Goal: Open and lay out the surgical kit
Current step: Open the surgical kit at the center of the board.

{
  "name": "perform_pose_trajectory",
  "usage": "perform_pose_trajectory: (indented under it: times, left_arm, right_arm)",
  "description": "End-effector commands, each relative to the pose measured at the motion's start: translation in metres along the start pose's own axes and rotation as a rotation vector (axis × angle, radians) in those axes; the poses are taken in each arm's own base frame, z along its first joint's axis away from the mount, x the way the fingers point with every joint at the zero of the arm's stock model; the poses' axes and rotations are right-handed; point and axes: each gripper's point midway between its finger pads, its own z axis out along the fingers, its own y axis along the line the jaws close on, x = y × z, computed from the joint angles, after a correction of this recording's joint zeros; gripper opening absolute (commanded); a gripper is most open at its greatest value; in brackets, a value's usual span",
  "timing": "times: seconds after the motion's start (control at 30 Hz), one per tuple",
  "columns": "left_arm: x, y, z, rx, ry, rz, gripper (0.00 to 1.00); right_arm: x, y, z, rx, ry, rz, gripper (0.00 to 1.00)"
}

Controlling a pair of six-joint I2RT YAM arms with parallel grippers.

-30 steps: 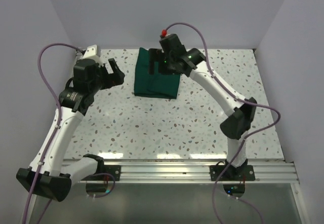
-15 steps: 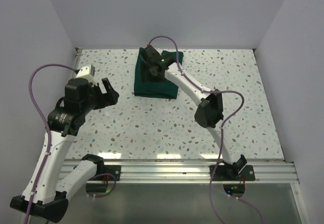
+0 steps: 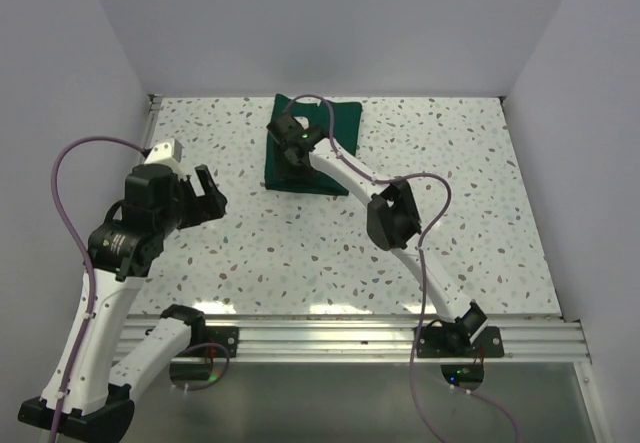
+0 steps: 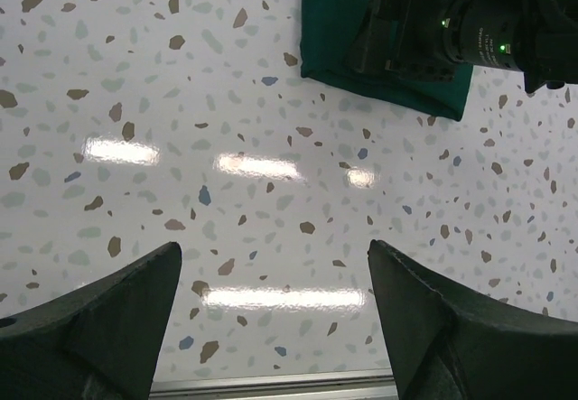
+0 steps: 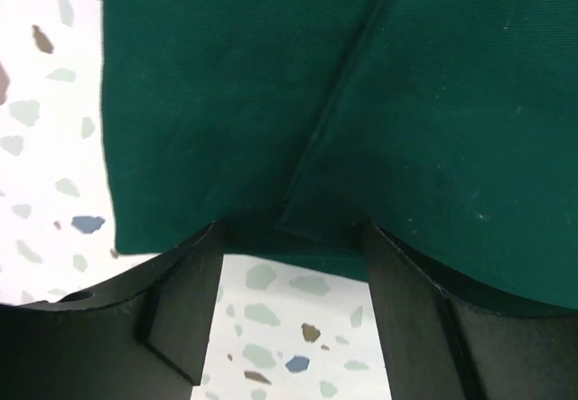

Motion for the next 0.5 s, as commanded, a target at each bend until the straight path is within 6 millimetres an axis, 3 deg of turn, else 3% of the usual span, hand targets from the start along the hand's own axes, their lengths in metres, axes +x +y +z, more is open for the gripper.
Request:
perform_pose_trajectory:
  times: [0.0,0.17,0.27,0.47]
  left_arm:
    - [0.004,0.009,0.000,-0.046,0.011,0.006,0.88]
    - [0.008,0.014,0.006,-0.076,0.025,0.008,0.88]
    - [0.010,0.017,0.008,-0.088,0.030,0.011,0.88]
    - [0.012,0.019,0.014,-0.102,0.042,0.019,0.88]
  right_arm:
    - [-0.020,0.006,0.001,-0.002,-0.082,0.030,0.66]
    - [-0.010,0.000,0.018,0.035,-0.066,0.019,0.60]
    - [-0.007,-0.001,0.023,0.038,-0.061,0.020,0.51]
    - [-0.006,-0.002,0.020,0.043,-0.060,0.030,0.21]
